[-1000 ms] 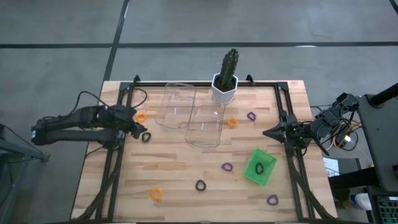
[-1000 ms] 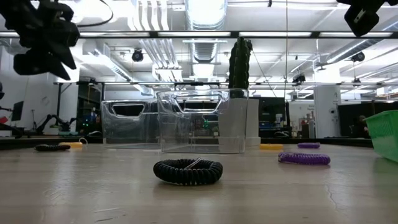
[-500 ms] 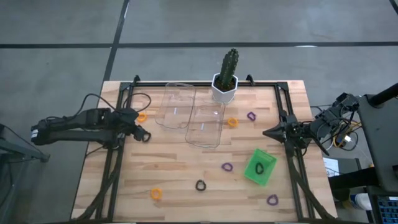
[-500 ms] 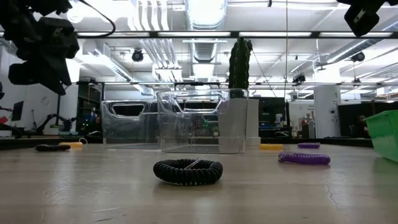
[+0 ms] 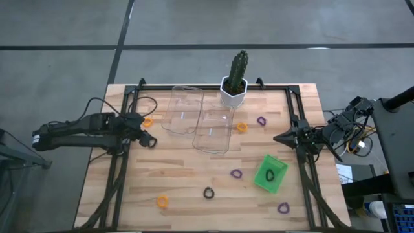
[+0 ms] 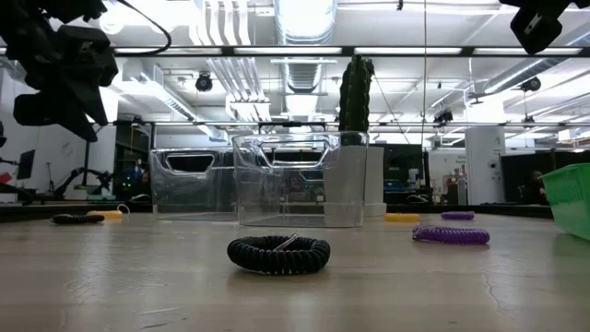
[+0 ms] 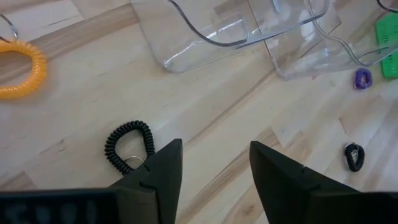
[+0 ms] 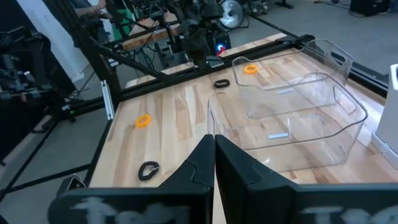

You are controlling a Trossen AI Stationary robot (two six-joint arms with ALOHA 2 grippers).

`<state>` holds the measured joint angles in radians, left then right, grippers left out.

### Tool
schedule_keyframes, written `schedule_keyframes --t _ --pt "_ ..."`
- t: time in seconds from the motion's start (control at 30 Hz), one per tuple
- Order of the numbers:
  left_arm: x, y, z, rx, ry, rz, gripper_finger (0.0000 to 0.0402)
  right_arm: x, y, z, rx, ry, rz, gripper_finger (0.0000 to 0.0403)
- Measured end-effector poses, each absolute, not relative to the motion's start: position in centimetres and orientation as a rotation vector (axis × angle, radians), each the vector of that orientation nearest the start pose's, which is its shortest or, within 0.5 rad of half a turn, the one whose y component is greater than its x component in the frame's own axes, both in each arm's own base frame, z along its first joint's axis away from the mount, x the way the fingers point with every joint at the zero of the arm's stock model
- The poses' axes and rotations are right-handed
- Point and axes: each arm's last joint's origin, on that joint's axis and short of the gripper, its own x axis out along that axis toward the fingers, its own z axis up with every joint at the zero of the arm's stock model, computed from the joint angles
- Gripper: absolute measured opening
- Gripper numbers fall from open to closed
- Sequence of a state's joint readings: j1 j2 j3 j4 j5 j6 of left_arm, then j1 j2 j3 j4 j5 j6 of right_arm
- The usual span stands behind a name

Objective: Sort spring keychains
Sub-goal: Put the top black spring keychain into the green bin

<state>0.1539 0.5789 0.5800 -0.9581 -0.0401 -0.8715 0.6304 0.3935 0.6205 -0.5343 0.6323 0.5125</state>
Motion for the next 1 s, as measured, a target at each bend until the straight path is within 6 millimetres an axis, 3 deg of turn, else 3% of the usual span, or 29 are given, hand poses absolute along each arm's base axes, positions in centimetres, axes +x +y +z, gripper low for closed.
schedule_keyframes --t 0.43,1.0 --pt "10.1 1.7 20.9 -0.872 0.873 0.628 0.0257 8.1 3.8 29.1 0.329 0.24 -0.065 0.0008" --pt "11.1 1.7 19.6 -0.924 0.927 0.628 0.0261 8.1 3.8 29.1 0.331 0.241 -0.065 0.0008"
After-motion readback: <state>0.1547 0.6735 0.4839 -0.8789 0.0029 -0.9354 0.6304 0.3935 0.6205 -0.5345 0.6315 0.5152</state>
